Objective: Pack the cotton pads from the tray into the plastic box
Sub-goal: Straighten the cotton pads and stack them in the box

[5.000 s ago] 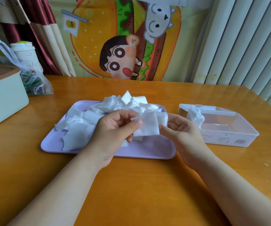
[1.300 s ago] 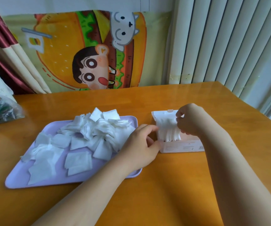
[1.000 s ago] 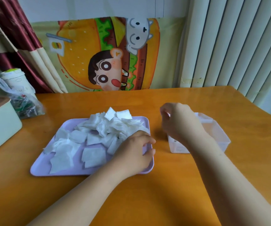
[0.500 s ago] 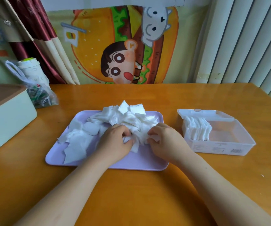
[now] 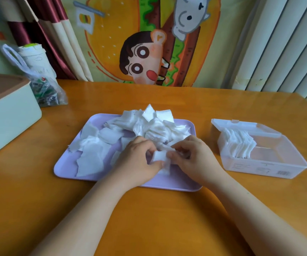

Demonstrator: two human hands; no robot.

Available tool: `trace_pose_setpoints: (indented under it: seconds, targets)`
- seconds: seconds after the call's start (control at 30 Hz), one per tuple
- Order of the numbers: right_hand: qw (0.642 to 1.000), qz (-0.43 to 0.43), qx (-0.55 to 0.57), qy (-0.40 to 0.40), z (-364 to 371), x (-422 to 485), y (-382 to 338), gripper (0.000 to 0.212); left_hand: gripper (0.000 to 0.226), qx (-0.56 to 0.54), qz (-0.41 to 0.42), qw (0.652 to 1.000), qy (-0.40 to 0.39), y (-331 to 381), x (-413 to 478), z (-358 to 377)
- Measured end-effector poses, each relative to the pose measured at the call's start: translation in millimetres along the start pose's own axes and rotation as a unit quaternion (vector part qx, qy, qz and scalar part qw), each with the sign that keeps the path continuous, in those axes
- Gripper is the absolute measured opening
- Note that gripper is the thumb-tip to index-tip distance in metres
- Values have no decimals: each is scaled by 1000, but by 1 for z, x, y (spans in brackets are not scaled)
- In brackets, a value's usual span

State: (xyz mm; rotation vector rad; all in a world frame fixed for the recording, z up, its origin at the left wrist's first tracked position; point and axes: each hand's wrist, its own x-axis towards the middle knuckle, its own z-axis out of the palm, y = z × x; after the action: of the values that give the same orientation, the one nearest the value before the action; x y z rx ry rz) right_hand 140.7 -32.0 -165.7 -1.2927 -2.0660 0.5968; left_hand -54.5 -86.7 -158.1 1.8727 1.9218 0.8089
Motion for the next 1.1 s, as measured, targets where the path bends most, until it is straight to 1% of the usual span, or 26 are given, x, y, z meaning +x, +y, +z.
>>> trace_pose_setpoints:
  seconds: [0.03, 0.13, 0.23, 0.33, 0.4, 0.53, 0.6, 0.63, 0.67, 0.7, 0.73, 0.77, 0.83, 0.9, 0.93, 0.97, 1.0, 1.03, 1.1]
  targets:
    - [1000, 16, 26, -3, -3, 0, -3, 7, 27, -17, -4, 1000, 11, -1, -1, -1]
    - [990, 85, 116, -9, -13, 1, -8, 14, 21, -103, -34, 994, 25, -3, -4, -5]
    - [979, 110, 173, -8, -22, 1, -12, 17, 17, -174, -51, 983, 38, -4, -3, -9]
    - [964, 122, 235, 17, -26, -1, -16, 27, 26, -235, -63, 970, 24, -2, -3, -10]
    - [945, 141, 292, 38, -30, 0, -16, 30, 31, -242, -67, 968, 11, -1, -3, -10]
    - [918, 160, 360, 32, -35, 3, -17, 21, 19, -264, -77, 961, 13, 1, -3, -13]
    - [908, 162, 386, 22, -35, 3, -19, 17, 10, -319, -76, 944, 13, 5, -3, -14]
    - [897, 164, 410, 14, -36, 3, -21, 15, 9, -352, -75, 933, 12, 7, -2, -14]
    - [884, 169, 437, 3, -36, 3, -22, 13, 11, -385, -73, 920, 12, 9, -2, -15]
    - [877, 176, 447, -8, -36, 2, -25, 10, 13, -415, -75, 907, 12, 10, -2, -14]
    - [885, 185, 427, -12, -35, 2, -26, 7, 15, -431, -75, 899, 14, 11, -1, -14]
    - [906, 191, 379, -6, -34, 2, -25, 5, 16, -433, -72, 899, 18, 10, -1, -13]
    - [950, 175, 255, 25, -30, 0, -20, 16, 20, -423, -63, 904, 21, 8, 0, -11]
    - [980, 110, 149, 71, -29, -1, -20, 26, 28, -414, -60, 908, 8, 6, 0, -11]
    - [988, 70, 110, 88, -31, -1, -21, 29, 34, -412, -58, 909, 0, 6, 0, -11]
    - [990, 40, 97, 91, -33, -1, -23, 29, 41, -414, -56, 908, -5, 8, -1, -10]
    - [989, 34, 122, 71, -37, -1, -26, 26, 45, -421, -55, 905, -9, 9, -1, -10]
    - [983, 48, 176, 29, -39, -1, -31, 26, 48, -430, -57, 901, -10, 11, -2, -9]
    - [957, 81, 272, -51, -38, -2, -35, 32, 50, -445, -65, 893, -17, 13, -2, -8]
